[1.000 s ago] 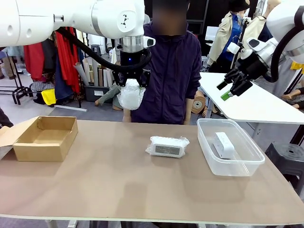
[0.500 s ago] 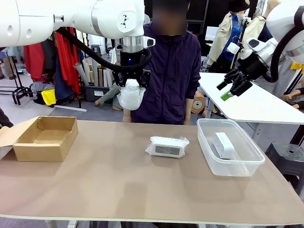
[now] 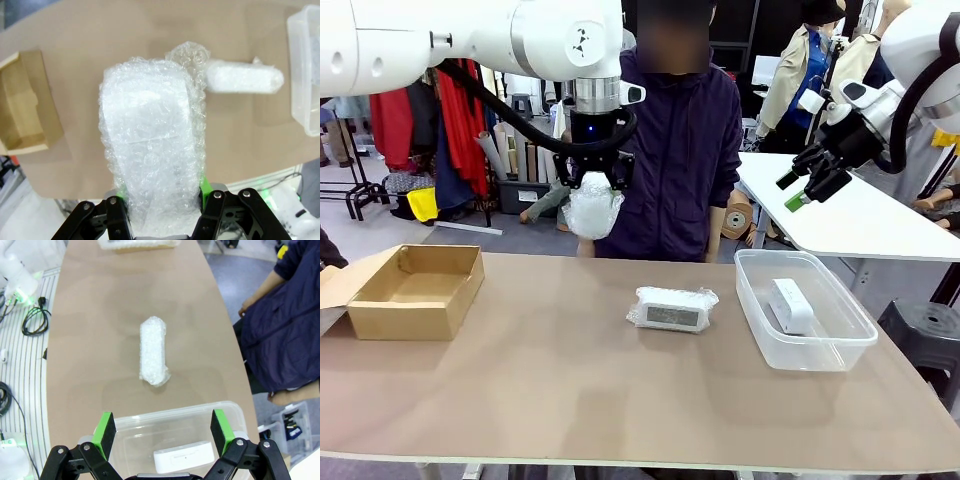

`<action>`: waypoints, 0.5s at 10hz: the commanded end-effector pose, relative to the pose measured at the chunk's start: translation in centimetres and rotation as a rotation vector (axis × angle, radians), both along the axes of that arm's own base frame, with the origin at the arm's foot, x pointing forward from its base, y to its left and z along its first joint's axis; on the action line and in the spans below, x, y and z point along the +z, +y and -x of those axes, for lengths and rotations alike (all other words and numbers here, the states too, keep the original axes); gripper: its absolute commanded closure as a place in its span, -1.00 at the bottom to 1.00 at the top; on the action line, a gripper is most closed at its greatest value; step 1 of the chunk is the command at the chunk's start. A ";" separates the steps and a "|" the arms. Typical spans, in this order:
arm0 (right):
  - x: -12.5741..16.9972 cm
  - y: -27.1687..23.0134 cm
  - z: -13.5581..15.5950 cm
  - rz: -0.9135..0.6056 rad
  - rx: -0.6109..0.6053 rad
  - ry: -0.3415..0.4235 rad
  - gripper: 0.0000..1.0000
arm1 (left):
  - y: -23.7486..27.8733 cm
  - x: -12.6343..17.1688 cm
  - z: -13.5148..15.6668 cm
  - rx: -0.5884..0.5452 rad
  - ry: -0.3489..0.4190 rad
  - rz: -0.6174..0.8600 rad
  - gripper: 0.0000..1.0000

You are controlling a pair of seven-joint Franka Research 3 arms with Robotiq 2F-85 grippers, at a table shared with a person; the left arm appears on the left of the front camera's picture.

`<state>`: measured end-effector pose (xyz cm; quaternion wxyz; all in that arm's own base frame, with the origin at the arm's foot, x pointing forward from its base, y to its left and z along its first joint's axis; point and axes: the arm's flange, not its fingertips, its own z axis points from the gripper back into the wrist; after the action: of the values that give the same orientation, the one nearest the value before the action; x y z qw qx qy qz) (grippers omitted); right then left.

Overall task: Separate and place wrapped and unwrapped clocks.
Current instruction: If the picked Digital clock is wrapped, place it in the Package Box ; if not, place it in the Organizing box.

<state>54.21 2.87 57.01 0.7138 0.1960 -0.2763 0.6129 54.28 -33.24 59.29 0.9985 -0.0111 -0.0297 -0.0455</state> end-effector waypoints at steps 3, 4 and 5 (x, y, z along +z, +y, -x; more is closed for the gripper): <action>0.3 0.0 -0.1 -0.002 0.006 0.000 -1.00 | 7.7 1.1 3.0 0.028 0.034 0.021 1.00; 0.3 0.0 -0.1 -0.002 0.006 0.000 -1.00 | 9.4 0.7 3.5 0.036 0.034 0.025 1.00; 0.3 0.0 -0.1 -0.002 0.006 0.000 -1.00 | 11.9 1.0 3.2 0.027 0.032 0.034 1.00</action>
<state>54.21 2.85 57.02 0.7139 0.1961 -0.2763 0.6129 52.06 -23.48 61.00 0.9997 -0.0092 -0.0093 -0.0209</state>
